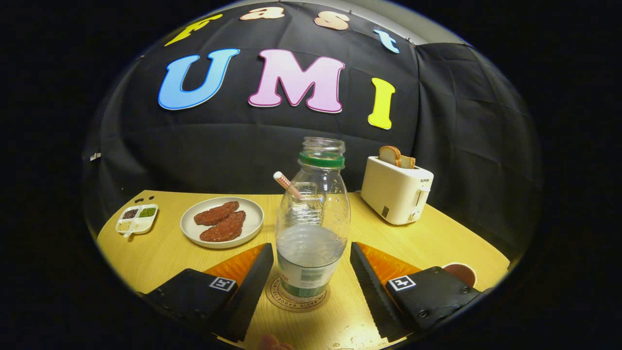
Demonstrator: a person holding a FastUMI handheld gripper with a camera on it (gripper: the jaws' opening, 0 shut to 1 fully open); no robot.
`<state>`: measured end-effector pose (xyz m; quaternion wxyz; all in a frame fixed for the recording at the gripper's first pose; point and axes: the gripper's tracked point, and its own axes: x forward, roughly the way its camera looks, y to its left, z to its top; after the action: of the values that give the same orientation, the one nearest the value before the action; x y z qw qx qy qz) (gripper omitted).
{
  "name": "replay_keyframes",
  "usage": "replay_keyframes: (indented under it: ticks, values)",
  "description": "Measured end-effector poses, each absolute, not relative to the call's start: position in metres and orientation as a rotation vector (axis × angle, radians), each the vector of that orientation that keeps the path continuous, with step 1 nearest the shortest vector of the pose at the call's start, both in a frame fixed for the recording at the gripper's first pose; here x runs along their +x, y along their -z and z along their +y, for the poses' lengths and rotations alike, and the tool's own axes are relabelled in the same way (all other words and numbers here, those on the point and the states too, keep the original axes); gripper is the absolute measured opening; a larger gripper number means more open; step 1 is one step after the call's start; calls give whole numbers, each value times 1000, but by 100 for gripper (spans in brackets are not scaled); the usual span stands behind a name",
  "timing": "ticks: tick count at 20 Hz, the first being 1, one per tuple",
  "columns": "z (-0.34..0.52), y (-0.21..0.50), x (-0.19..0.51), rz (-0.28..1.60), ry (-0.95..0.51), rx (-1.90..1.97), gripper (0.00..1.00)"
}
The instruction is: Take the bottle from table, then pour the juice into the cup, finally place the bottle on the coaster
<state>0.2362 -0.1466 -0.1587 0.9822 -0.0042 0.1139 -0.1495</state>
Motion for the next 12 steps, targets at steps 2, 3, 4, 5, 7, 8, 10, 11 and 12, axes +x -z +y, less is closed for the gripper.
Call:
replay_keyframes:
  ticks: [2, 3, 4, 5, 7, 8, 10, 11, 12]
  values:
    - [-143, 156, 226, 235, 297, -3, 97]
    - [-140, 153, 221, 232, 297, 5, 97]
    - [-138, 149, 213, 224, 304, 10, 97]
    - [-136, 145, 206, 215, 309, 19, 97]
    - [-129, 130, 189, 197, 316, 44, 97]
    - [-125, 123, 179, 193, 321, 59, 97]
    - [-114, 105, 159, 165, 319, 85, 97]
    - [-107, 98, 149, 154, 312, 90, 97]
    - [-101, 92, 139, 153, 307, 88, 97]
